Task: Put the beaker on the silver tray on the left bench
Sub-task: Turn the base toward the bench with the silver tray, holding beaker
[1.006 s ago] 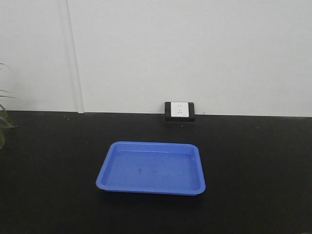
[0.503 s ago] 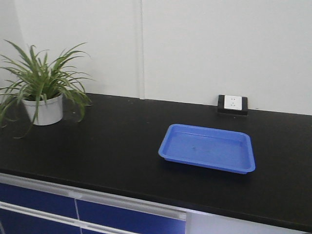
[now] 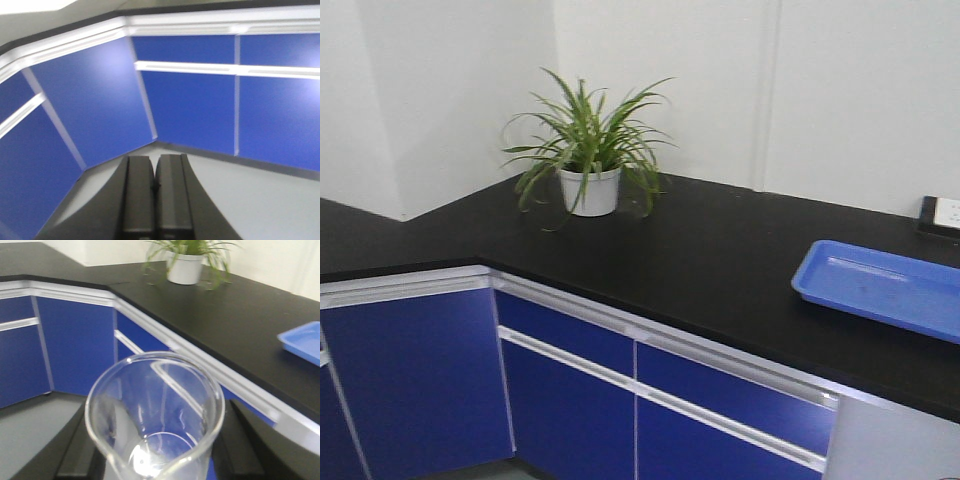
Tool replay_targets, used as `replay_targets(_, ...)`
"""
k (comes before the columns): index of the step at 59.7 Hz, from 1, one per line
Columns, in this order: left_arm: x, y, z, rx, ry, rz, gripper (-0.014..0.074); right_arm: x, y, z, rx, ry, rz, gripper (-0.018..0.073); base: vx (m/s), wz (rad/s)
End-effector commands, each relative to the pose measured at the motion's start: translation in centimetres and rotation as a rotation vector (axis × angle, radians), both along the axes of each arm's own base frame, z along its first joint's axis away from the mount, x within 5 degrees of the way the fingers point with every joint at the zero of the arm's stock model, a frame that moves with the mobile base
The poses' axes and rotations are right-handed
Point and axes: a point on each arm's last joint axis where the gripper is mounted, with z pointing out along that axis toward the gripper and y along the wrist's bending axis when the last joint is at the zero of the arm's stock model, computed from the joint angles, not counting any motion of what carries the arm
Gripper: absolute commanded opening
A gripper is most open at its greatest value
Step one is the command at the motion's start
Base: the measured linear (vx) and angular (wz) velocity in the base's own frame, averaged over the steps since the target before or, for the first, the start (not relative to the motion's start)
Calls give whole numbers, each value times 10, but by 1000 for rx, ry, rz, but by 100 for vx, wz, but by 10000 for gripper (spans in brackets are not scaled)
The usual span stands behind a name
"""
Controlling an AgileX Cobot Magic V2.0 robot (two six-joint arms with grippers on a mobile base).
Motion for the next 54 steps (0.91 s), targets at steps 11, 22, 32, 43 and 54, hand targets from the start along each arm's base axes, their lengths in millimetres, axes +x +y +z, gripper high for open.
replay_targets(11, 2, -1, 1, -9, -69, -15, 1, 0, 3, 14, 20, -75, 35, -11, -27, 62)
replay_targets(22, 2, -1, 1, -9, -69, -15, 1, 0, 3, 14, 20, -75, 35, -11, -27, 63)
replay_targets(32, 2, -1, 1, -9, -69, -15, 1, 0, 3, 14, 20, -75, 35, -11, -25, 59)
replay_targets(43, 2, -1, 1, -9, -69, -15, 1, 0, 3, 14, 20, -75, 35, -11, -22, 54)
replay_targets(54, 2, -1, 1, -9, -69, -15, 1, 0, 3, 14, 20, -75, 35, -11, -19, 54)
